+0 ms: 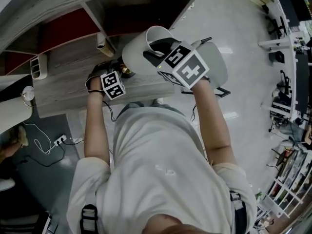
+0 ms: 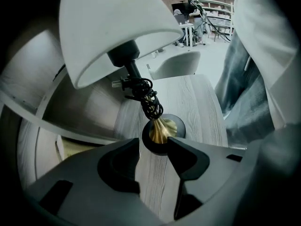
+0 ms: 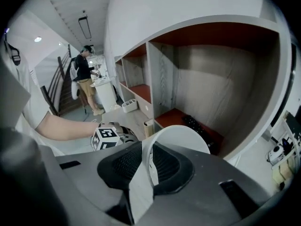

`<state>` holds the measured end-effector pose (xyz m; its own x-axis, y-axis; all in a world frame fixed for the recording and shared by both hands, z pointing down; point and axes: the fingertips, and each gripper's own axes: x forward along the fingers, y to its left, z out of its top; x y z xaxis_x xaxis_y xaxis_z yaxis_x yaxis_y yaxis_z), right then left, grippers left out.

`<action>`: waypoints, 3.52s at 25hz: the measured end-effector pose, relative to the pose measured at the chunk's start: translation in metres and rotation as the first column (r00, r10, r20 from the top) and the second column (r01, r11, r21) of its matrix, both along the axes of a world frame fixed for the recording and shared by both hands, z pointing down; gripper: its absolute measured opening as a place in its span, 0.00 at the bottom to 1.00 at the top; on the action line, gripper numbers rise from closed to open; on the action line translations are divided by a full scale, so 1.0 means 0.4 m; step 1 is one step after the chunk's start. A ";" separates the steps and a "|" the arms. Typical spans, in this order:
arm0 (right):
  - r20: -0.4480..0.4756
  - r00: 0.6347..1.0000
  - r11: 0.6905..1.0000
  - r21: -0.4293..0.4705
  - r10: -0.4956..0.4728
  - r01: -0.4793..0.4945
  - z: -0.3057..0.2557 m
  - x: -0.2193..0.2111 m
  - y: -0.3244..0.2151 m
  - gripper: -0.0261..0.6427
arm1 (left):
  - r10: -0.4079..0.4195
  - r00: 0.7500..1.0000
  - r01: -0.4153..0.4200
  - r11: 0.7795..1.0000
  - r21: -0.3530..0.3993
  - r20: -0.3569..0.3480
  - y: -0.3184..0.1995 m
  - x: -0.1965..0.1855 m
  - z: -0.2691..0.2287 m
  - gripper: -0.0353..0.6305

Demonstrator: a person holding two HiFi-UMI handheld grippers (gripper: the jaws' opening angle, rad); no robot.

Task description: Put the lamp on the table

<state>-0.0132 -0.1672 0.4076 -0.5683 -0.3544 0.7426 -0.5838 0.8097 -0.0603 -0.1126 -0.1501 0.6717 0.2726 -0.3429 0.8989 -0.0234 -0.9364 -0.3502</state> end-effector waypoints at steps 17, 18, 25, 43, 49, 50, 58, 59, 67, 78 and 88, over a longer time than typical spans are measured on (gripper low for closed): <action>-0.240 0.923 0.945 0.057 -0.302 0.323 0.001 -0.237 0.040 0.21 | -0.197 0.980 0.197 0.980 0.017 0.011 0.075 -0.200 -0.034 0.35; -0.246 0.917 0.940 0.052 -0.314 0.336 0.004 -0.246 0.046 0.21 | -0.202 0.979 0.201 0.979 0.019 0.011 0.079 -0.206 -0.036 0.35; -0.280 0.883 0.917 0.020 -0.377 0.398 0.020 -0.293 0.107 0.20 | -0.225 0.974 0.225 0.974 0.027 0.005 0.103 -0.235 -0.056 0.35; -0.312 0.836 0.876 0.021 -0.452 0.482 0.047 -0.327 0.219 0.36 | -0.200 0.980 0.200 0.979 0.032 0.010 0.144 -0.216 -0.073 0.35; -0.269 0.856 0.881 0.052 -0.442 0.471 0.027 -0.329 0.224 0.47 | -0.210 0.978 0.209 0.977 0.033 0.014 0.146 -0.226 -0.077 0.35; -0.261 0.858 0.880 0.059 -0.442 0.472 0.020 -0.328 0.225 0.47 | -0.210 0.977 0.210 0.977 0.032 0.018 0.148 -0.229 -0.077 0.35; -0.063 0.932 0.918 0.159 -0.358 0.364 -0.062 -0.281 0.177 0.46 | -0.289 0.953 0.290 0.957 0.000 -0.087 0.138 -0.220 -0.121 0.34; -0.028 0.939 0.923 0.177 -0.342 0.341 -0.076 -0.270 0.168 0.44 | -0.309 0.944 0.310 0.951 -0.009 -0.115 0.136 -0.220 -0.131 0.32; 0.263 0.953 0.953 0.297 -0.148 0.066 -0.170 -0.131 0.089 0.13 | -0.396 0.879 0.414 0.910 0.016 -0.266 0.106 -0.226 -0.216 0.09; 0.494 0.867 0.942 0.260 0.059 -0.212 -0.156 0.039 0.086 0.08 | -0.495 0.551 0.569 0.812 -0.131 -0.672 0.082 -0.168 -0.446 0.08; 0.518 0.853 0.921 0.298 0.064 -0.250 -0.114 0.082 0.118 0.08 | -0.422 0.271 0.559 0.801 -0.215 -0.865 0.081 -0.143 -0.596 0.07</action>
